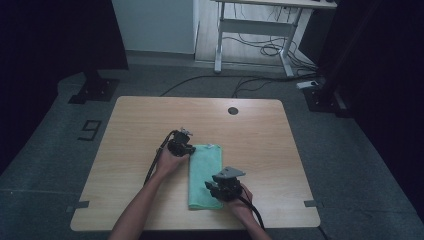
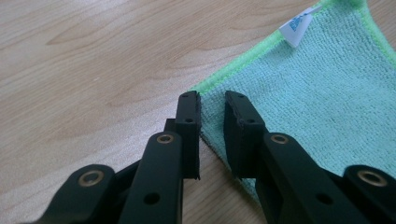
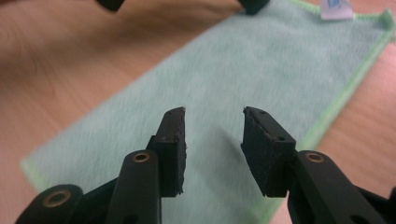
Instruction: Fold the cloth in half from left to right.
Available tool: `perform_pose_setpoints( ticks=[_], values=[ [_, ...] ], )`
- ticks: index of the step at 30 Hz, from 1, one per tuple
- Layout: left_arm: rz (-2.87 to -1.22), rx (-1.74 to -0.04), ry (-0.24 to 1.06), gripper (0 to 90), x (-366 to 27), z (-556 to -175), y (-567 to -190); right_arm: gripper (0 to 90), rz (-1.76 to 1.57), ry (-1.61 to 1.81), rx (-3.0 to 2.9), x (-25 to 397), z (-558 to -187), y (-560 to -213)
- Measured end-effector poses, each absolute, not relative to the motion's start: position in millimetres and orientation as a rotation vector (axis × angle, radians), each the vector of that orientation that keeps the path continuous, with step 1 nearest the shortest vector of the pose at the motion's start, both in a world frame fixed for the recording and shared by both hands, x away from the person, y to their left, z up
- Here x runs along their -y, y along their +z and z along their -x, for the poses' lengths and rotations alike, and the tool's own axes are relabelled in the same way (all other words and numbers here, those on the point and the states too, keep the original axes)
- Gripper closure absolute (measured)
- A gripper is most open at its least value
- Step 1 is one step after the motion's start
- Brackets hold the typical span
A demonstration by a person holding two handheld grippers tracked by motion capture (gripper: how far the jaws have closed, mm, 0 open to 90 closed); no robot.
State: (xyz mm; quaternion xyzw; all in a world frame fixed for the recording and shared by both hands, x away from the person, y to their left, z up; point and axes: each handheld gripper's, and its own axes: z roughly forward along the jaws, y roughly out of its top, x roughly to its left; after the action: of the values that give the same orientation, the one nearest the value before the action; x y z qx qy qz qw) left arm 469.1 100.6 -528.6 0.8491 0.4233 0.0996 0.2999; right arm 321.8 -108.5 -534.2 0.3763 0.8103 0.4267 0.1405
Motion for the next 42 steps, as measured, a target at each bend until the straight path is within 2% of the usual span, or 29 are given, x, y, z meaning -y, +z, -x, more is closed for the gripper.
perform_pose_setpoints(
  ticks=[12, 26, 32, 42],
  values=[
    [-2.229, -1.136, 0.258, 76.6, -102, -468, -531, 57.3, -1.107, 1.262, -2.319, 87, -362, -525],
    [-2.221, -1.135, 0.259, 76.7, -102, -468, -531, 56.0, -1.115, 1.153, -2.372, 49, -406, -538],
    [-2.215, -1.144, 0.256, 76.8, -102, -468, -531, 56.3, -1.055, 1.104, -2.402, 42, -395, -544],
    [-2.208, -1.152, 0.264, 76.9, -102, -467, -532, 54.4, -0.931, 1.122, -2.456, 47, -349, -547]
  ],
)
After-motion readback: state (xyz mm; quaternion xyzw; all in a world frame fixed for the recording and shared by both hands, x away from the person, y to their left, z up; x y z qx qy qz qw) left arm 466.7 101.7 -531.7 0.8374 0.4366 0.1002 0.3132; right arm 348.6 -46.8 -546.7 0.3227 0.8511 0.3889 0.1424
